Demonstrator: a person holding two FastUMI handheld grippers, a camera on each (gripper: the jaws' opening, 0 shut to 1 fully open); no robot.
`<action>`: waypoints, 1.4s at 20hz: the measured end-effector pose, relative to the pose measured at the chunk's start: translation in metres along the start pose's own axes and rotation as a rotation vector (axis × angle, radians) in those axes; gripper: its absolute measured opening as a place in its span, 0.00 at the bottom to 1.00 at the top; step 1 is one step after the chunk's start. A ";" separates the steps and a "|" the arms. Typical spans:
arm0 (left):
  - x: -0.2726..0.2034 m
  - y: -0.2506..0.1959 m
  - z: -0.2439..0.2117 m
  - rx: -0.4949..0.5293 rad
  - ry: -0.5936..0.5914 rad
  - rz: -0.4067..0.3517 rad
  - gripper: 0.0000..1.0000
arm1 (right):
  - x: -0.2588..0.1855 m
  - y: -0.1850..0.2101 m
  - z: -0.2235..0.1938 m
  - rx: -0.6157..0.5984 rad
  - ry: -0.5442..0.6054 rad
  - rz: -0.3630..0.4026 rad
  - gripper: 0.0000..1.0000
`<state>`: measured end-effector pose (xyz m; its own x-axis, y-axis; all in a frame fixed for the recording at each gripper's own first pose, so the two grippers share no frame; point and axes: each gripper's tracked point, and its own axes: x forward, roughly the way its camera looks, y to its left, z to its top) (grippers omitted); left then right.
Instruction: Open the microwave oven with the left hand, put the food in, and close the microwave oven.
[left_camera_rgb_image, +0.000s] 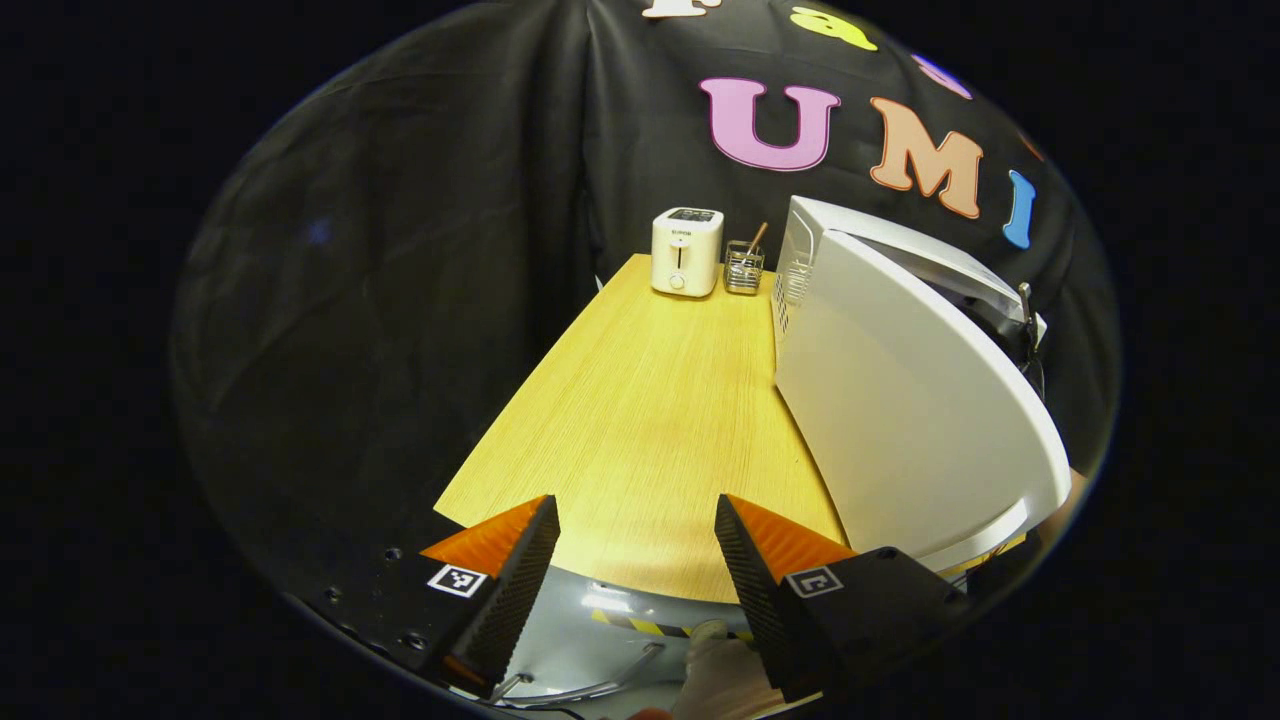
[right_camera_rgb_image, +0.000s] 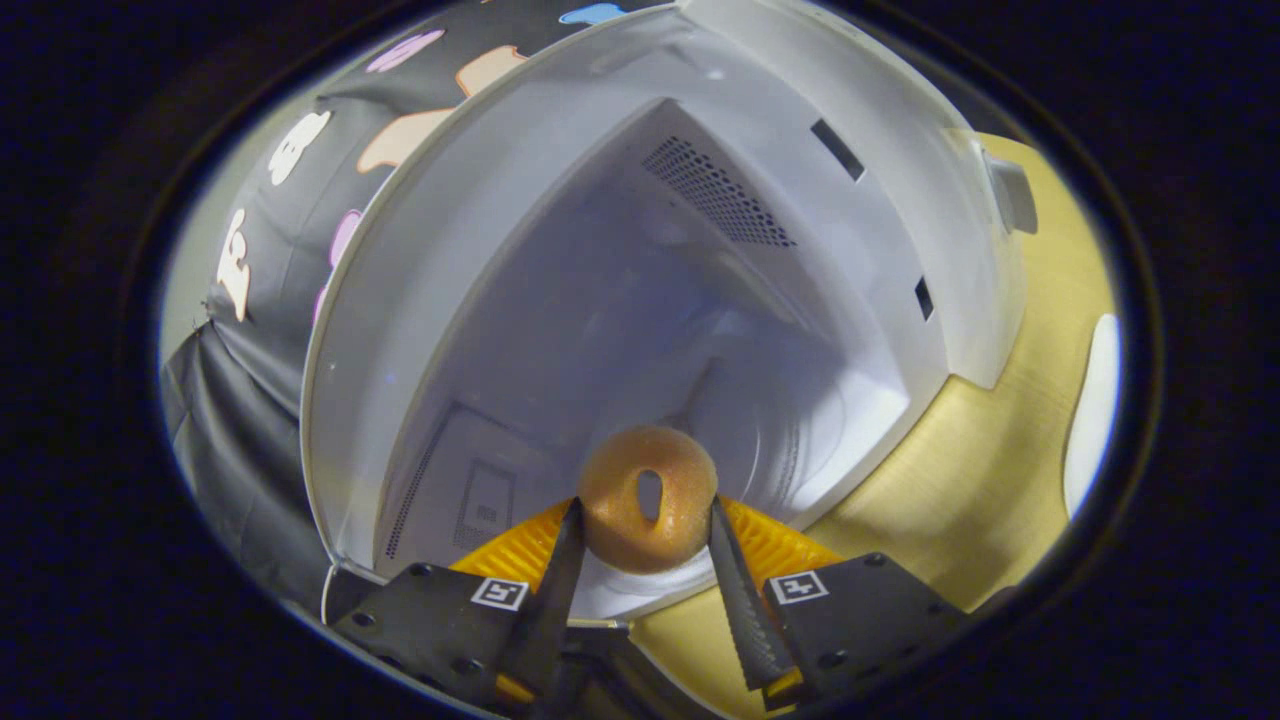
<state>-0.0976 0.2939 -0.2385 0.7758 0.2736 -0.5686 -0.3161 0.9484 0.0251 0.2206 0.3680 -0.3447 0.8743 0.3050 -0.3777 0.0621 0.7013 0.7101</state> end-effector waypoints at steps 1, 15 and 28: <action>0.000 -0.002 0.001 0.004 -0.003 -0.006 0.93 | 0.003 0.000 0.002 -0.001 -0.011 -0.003 0.67; 0.010 -0.025 0.008 0.016 0.020 -0.043 0.93 | 0.003 -0.006 0.011 -0.103 -0.071 -0.012 0.98; 0.002 -0.083 0.004 0.062 0.016 -0.240 0.57 | -0.084 -0.032 0.057 -0.357 -0.101 -0.058 0.99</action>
<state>-0.0674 0.2167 -0.2388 0.8160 0.0369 -0.5769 -0.0892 0.9940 -0.0626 0.1728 0.2836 -0.3020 0.9186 0.2051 -0.3379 -0.0430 0.9016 0.4304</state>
